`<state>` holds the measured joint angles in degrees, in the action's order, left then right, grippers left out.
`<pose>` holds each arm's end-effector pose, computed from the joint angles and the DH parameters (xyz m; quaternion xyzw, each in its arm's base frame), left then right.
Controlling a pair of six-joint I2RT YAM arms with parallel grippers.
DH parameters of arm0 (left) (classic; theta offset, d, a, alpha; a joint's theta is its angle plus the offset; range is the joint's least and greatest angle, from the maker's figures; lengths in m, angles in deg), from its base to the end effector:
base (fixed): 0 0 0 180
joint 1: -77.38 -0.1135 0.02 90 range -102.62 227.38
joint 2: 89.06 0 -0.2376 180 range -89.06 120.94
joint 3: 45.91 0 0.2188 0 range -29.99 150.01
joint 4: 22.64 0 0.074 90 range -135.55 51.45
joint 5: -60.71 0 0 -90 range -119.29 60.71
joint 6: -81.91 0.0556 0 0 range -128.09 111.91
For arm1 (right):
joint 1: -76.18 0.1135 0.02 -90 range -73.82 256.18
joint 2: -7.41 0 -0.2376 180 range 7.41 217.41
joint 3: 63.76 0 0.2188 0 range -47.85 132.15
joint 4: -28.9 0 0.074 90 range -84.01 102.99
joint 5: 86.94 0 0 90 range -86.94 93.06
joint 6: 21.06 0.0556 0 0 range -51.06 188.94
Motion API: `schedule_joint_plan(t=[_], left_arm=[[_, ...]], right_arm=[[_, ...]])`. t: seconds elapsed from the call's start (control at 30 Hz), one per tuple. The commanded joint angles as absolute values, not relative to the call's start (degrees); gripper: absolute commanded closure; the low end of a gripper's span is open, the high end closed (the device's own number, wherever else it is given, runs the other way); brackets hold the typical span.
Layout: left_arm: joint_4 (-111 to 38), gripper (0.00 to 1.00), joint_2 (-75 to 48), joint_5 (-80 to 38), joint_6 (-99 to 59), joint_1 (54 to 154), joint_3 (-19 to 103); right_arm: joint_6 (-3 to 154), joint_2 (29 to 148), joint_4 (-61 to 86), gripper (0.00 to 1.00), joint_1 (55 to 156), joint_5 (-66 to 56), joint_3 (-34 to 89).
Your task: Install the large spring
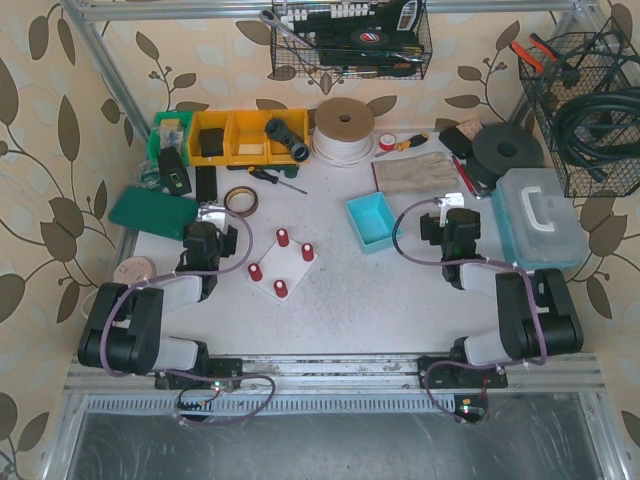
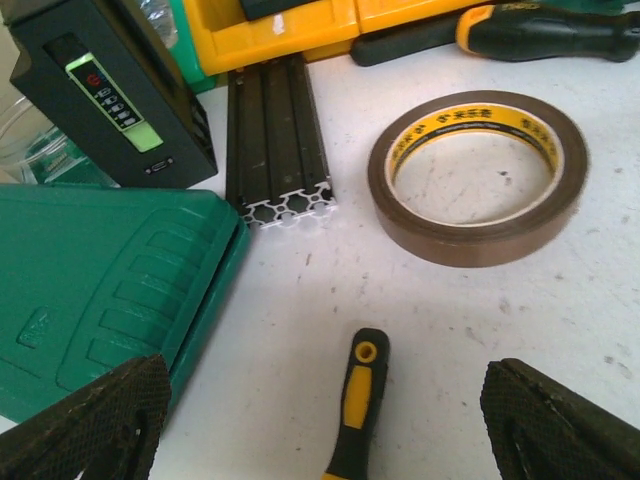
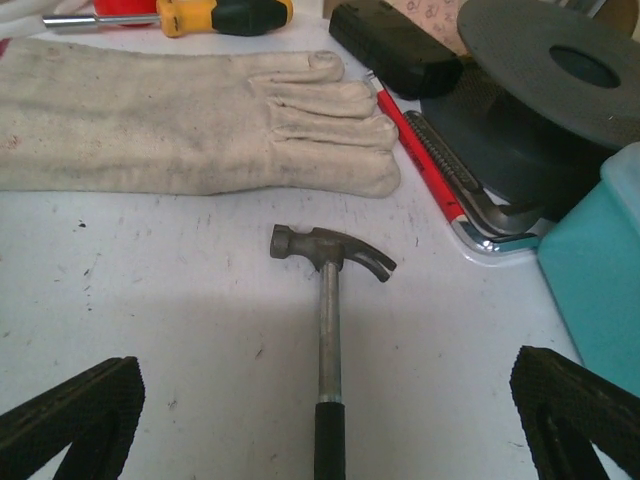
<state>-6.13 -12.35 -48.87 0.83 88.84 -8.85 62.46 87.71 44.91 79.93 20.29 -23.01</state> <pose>0.2488 -0.0314 0.1555 0.0533 0.8260 0.1298 0.5459 0.2657 0.0009 0.1576 0.0080 0.8311 -0.1382 0.5387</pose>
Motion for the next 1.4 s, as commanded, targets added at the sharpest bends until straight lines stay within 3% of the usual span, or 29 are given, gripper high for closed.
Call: schedule_joint_plan(t=[0.0,0.27,1.37], left_arm=[[3.84,0.13,-8.92,-45.23,1.10,85.31,-9.33],[9.53,0.12,-3.30,-41.25,-1.47,81.34,-10.49],[4.60,0.11,-3.11,-37.66,-3.52,78.52,-8.03]], right_arm=[[62.51,92.04,53.74,0.01,78.80,16.36,-22.86],[63.35,94.20,64.26,0.01,77.80,16.44,-27.69],[63.58,93.50,62.03,0.00,77.81,16.68,-27.19]])
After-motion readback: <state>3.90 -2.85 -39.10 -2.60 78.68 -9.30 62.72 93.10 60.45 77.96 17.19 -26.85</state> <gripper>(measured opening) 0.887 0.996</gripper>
